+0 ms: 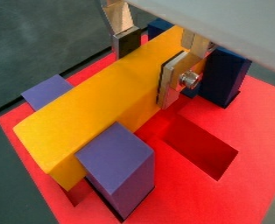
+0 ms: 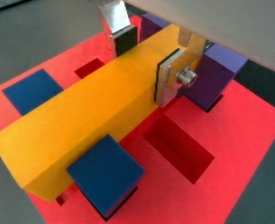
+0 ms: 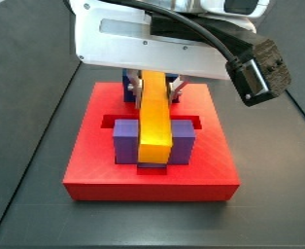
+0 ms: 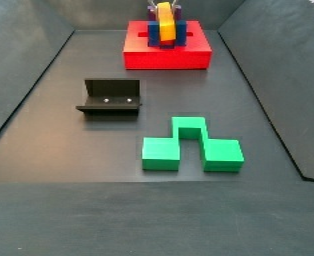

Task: Pick up the yellow object. Move up. Move to above the board. Insert the yellow object.
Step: Insert the yellow object.

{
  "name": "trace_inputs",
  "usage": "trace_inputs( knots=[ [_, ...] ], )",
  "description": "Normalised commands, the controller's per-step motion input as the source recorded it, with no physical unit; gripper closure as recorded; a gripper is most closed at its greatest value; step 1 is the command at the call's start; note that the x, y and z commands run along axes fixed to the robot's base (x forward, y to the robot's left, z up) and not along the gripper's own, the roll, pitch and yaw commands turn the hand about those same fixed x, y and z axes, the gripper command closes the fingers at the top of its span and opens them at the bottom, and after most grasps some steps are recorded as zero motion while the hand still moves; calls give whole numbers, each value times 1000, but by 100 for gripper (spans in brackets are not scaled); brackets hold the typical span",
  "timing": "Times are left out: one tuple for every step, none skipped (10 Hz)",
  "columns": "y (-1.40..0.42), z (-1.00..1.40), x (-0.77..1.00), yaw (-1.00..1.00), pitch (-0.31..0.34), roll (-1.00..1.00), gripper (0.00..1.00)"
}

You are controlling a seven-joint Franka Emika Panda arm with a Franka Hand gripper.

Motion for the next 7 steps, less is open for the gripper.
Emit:
trace_inputs(
  knots=[
    [-46, -437, -123, 211, -17, 47, 100],
    [-63, -434, -91, 191, -20, 43, 100],
    [-46, -374, 0, 143, -9, 33, 100],
    [-57, -274, 3, 0, 0, 74, 100],
    [-49, -246, 100, -49, 26, 111, 100],
    [-6, -260, 114, -114, 24, 103, 100],
    [0, -289, 117, -146, 0, 71, 100]
  ],
)
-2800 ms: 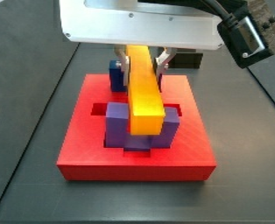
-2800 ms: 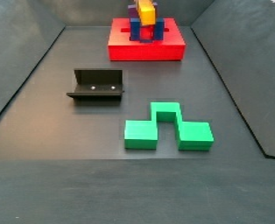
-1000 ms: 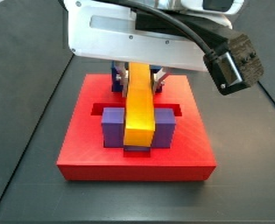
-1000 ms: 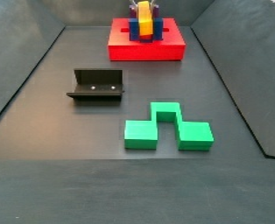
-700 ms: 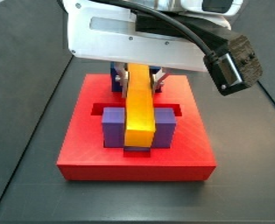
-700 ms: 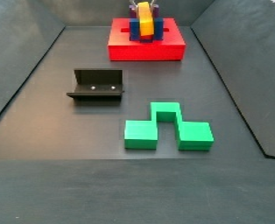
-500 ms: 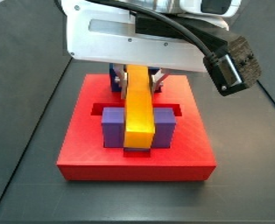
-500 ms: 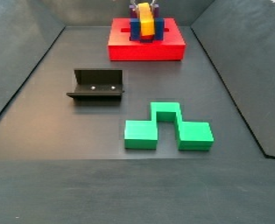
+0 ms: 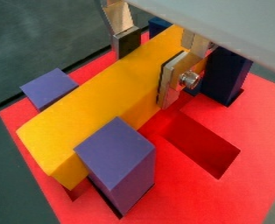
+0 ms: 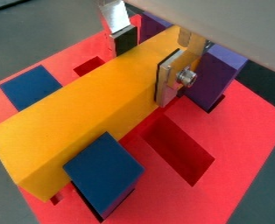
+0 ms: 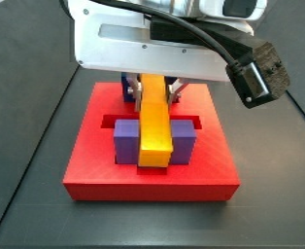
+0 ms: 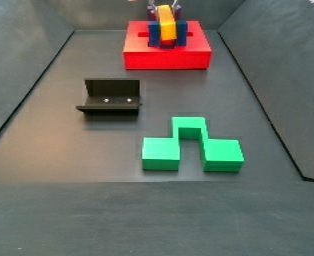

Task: Pick up the yellow object. Move up. Move to above the board. Insert the yellow object.
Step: Insert the yellow object.

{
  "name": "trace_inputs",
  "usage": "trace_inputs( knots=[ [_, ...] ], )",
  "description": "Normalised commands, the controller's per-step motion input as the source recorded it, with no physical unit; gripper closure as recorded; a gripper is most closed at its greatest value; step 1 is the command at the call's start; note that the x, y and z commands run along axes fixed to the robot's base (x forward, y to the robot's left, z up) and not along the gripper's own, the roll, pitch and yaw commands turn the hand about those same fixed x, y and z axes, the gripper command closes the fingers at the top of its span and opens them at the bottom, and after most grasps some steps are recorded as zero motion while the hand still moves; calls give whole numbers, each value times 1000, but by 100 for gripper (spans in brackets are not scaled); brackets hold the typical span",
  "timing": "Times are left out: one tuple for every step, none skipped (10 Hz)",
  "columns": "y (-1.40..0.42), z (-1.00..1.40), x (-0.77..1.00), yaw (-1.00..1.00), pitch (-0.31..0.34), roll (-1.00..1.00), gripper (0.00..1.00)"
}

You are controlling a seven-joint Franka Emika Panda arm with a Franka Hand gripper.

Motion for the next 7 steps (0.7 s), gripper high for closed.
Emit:
trace_inputs(
  knots=[
    [0, -369, 129, -157, -20, 0, 100],
    [0, -369, 109, -146, -24, 0, 100],
    [9, -300, 100, -137, 0, 0, 100],
    [0, -271, 46, -114, 0, 0, 100],
    [3, -257, 17, -100, 0, 0, 100],
    [3, -200, 0, -54, 11, 4, 100],
    [0, -160, -20, 0, 4, 0, 100]
  ],
)
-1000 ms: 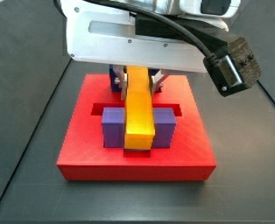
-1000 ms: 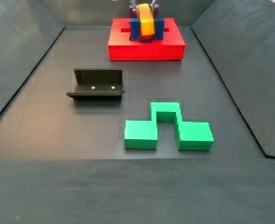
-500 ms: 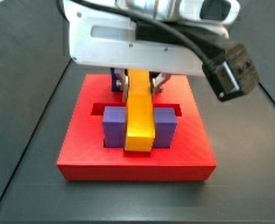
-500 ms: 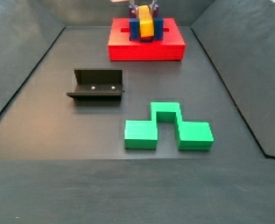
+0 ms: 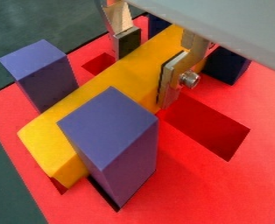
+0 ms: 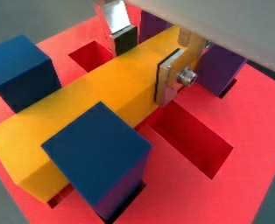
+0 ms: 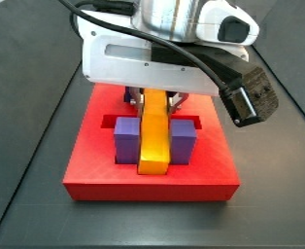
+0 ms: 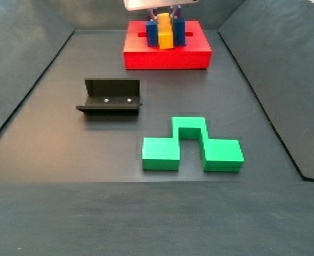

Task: Pick up the yellow object. Move up. Move to above the board. Insert the yellow object.
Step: Insert the yellow object.

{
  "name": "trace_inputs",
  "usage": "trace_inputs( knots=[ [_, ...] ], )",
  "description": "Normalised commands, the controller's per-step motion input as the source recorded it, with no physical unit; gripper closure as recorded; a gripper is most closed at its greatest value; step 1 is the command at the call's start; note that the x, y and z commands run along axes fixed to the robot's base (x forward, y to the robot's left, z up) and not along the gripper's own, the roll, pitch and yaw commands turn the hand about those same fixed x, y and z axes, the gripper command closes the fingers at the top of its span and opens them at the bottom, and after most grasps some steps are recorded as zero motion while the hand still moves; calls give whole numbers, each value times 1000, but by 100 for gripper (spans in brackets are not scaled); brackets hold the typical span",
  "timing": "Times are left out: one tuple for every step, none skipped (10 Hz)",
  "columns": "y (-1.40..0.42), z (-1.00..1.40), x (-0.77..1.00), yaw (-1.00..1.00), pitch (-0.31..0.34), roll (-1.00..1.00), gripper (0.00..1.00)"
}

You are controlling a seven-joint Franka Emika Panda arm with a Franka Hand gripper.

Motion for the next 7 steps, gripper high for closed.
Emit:
trace_inputs(
  knots=[
    [-74, -6, 0, 0, 0, 0, 100],
    [-123, -131, 26, 0, -66, 0, 100],
    [-6, -260, -9, 0, -99, 0, 100],
    [0, -254, -46, 0, -51, 0, 100],
    [0, -309, 0, 0, -44, 0, 100],
    [0, -431, 0, 0, -36, 36, 100],
    [0, -537, -17, 0, -49, 57, 100]
  ],
)
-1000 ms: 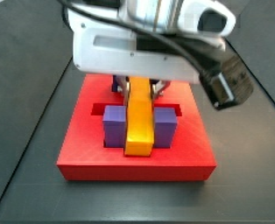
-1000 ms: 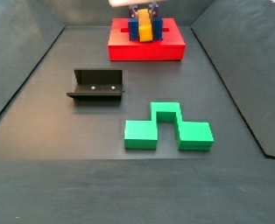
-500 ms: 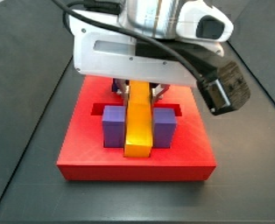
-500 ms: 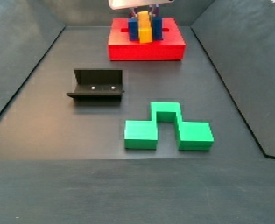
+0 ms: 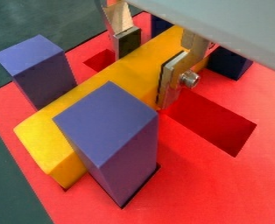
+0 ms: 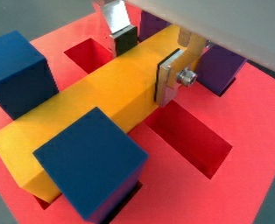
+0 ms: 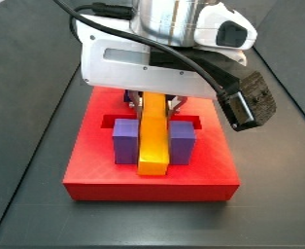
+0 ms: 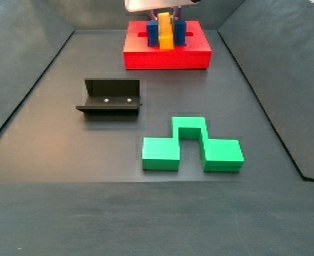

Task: Pick up the yellow object. Move up. Move to above the board. Insert the yellow object.
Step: Insert the yellow object.

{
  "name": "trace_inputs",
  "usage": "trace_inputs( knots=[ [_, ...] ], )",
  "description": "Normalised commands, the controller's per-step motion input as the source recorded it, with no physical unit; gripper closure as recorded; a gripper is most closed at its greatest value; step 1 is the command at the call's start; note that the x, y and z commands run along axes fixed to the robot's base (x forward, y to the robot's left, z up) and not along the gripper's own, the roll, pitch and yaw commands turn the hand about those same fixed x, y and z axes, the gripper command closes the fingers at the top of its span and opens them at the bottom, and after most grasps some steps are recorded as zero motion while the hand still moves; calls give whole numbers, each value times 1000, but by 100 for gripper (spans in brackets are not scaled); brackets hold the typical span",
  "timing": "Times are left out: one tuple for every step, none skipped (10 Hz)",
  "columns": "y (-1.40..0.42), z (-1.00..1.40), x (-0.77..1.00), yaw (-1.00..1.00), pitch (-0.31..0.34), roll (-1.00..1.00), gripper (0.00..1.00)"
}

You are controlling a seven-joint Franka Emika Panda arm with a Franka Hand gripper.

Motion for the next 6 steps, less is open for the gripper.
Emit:
trace_inputs(
  knots=[
    [0, -594, 0, 0, -26, 96, 100],
    [0, -491, 0, 0, 0, 91, 100],
    [0, -80, 0, 0, 84, 67, 100],
    [-40, 0, -54, 0, -6, 7, 100],
    [0, -6, -26, 0, 0, 47, 100],
    [0, 0, 0, 0, 0, 0, 100]
  ],
)
